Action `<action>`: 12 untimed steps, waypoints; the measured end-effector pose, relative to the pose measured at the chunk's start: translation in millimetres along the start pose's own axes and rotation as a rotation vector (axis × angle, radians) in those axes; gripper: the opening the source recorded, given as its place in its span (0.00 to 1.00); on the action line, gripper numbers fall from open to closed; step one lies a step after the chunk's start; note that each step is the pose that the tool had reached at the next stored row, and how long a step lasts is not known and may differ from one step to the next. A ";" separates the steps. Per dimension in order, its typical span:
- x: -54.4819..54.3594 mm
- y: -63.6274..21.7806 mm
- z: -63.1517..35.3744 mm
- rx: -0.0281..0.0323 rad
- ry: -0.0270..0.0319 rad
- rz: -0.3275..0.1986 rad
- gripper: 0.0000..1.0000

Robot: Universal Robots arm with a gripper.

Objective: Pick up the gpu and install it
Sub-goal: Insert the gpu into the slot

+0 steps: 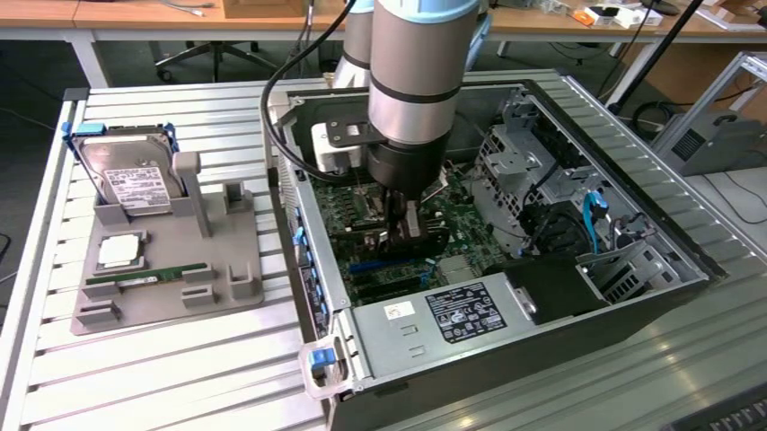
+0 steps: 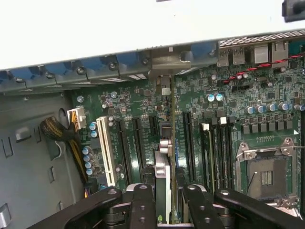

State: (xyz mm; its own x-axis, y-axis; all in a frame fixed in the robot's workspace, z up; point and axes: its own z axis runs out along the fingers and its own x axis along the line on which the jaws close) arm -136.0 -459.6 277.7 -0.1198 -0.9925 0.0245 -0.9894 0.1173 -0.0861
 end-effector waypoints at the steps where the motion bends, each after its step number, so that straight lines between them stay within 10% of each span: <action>1: 0.0 0.1 0.8 0.0000 0.0001 0.000 0.27; 12: -0.1 3.4 4.7 -0.0002 0.0003 0.000 0.27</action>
State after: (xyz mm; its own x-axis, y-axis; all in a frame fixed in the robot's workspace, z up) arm -138.9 -459.2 272.7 -0.1196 -0.9925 0.0249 -0.9894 0.1171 -0.0860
